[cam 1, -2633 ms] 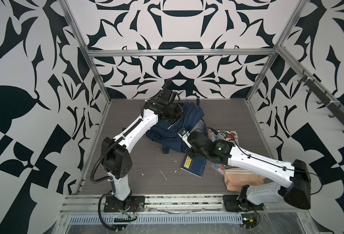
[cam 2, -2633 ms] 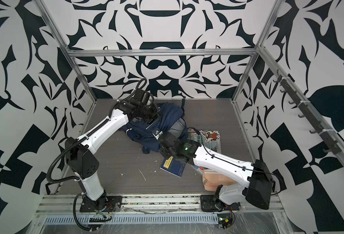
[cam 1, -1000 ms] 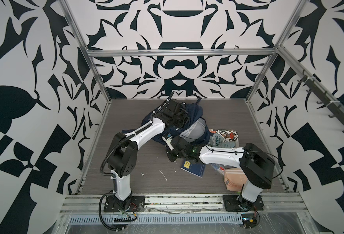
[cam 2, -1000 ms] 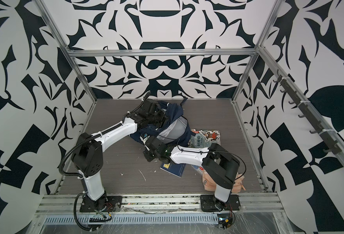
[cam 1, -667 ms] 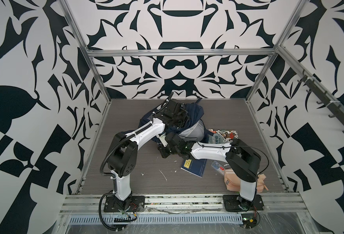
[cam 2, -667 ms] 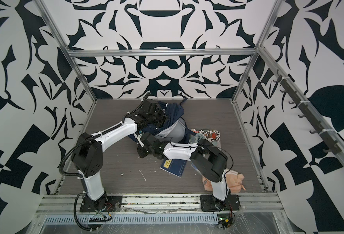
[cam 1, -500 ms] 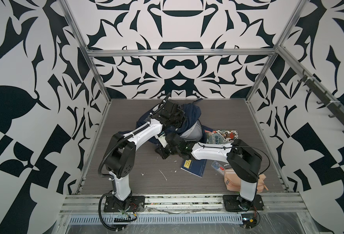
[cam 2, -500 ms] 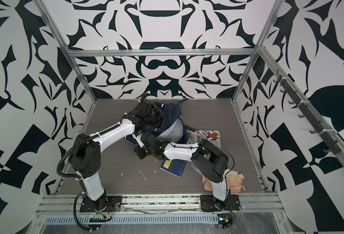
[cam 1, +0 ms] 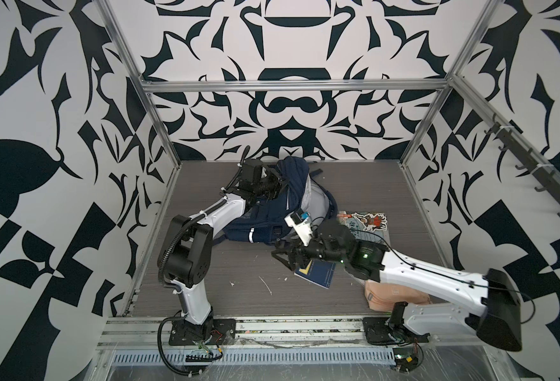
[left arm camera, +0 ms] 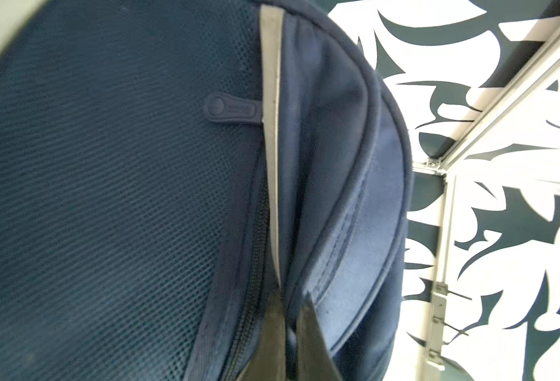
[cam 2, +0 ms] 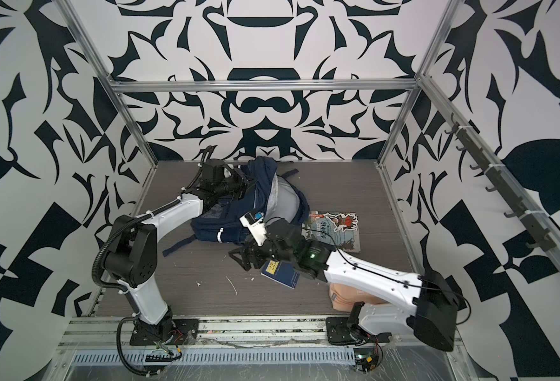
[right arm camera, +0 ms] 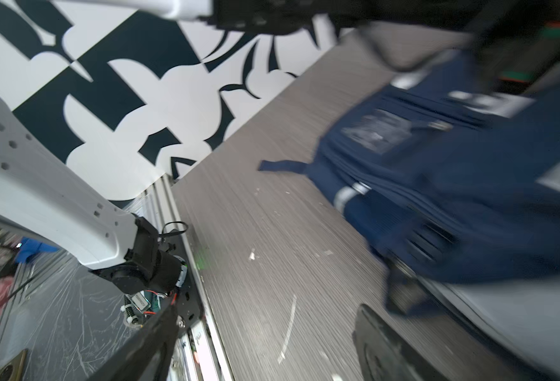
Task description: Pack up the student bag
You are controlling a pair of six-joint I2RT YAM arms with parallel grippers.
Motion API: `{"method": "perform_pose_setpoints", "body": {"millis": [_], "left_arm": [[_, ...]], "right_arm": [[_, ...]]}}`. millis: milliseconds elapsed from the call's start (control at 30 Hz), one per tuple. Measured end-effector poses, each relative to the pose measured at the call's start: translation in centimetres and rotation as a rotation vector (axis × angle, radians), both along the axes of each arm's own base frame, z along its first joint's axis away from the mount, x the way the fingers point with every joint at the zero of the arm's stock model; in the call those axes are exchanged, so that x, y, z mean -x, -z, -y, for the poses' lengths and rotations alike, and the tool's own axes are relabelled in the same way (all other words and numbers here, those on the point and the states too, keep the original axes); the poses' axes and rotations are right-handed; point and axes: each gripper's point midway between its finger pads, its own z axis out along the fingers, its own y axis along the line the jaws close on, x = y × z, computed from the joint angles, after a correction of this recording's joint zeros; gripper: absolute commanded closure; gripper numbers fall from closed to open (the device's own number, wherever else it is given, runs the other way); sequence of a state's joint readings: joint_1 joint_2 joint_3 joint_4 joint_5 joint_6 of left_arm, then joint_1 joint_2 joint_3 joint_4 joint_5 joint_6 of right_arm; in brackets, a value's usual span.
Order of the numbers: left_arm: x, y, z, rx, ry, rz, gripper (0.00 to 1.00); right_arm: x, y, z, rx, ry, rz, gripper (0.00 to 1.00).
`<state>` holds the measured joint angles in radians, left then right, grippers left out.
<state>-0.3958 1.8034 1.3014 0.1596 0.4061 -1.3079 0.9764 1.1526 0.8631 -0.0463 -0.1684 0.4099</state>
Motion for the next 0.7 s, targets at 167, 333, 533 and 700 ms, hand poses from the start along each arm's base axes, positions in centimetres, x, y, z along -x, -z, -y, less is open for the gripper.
{"method": "perform_pose_setpoints", "body": {"millis": [167, 333, 533, 700], "left_arm": [[0.2, 0.2, -2.0, -0.086, 0.036, 0.045, 1.00], [1.3, 0.7, -2.2, -0.162, 0.095, 0.072, 1.00], [2.7, 1.7, -2.7, -0.265, 0.167, 0.091, 1.00], [3.9, 3.0, -3.4, -0.359, 0.226, 0.095, 0.92]], "right_arm": [[-2.7, 0.7, 8.2, 0.013, 0.261, -0.093, 0.14], [-6.0, 2.4, 16.5, 0.008, 0.563, -0.236, 0.16], [-6.0, 7.4, 19.4, 0.052, 0.692, -0.475, 0.18], [-5.4, 10.2, 19.2, 0.078, 0.704, -0.605, 0.19]]}}
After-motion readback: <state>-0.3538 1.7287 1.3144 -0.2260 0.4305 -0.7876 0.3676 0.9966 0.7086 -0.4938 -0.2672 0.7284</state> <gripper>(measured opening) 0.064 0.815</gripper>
